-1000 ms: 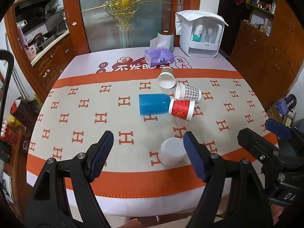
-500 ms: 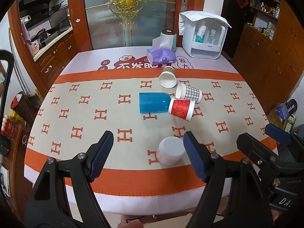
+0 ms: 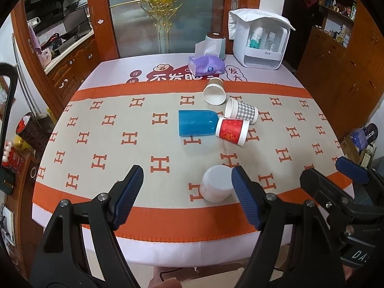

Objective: Flip cup upside down

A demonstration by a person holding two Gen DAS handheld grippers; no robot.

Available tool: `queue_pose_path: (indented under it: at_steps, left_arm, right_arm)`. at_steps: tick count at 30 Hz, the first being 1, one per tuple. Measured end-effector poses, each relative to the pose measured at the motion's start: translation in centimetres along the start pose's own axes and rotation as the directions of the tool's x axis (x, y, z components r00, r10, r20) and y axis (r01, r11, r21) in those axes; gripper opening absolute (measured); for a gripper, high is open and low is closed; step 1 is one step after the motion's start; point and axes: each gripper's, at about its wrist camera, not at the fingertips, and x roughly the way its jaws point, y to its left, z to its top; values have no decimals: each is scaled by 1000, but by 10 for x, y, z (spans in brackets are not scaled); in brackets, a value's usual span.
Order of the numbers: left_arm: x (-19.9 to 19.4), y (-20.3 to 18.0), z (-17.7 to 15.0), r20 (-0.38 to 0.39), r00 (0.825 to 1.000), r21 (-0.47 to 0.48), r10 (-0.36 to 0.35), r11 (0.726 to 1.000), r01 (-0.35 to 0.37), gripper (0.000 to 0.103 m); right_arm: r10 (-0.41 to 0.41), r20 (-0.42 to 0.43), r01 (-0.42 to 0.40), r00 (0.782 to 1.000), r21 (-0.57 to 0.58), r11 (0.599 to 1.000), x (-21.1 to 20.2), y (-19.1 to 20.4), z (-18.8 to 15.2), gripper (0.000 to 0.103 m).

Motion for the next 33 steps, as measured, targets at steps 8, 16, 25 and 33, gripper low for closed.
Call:
queue_pose_path:
  at_steps: [8, 16, 25, 33]
  left_arm:
    - [0, 0, -2, -2, 1000, 0, 4, 1000, -4, 74]
    - [1, 2, -6, -11, 1000, -1, 9, 1000, -9, 74]
    - [3, 3, -8, -23, 1000, -1, 14, 1000, -14, 74]
    - [4, 3, -7, -25, 1000, -1, 15, 1000, -15, 74]
  right_arm:
    - [1, -5, -1, 1000, 1, 1000, 1, 0, -2, 94]
    - [1, -11, -1, 1000, 2, 1000, 1, -1, -6, 94]
    - [4, -25, -4, 1000, -1, 1000, 5, 0, -7, 94]
    - [6, -26, -6, 1000, 2, 1000, 6, 0, -8, 94]
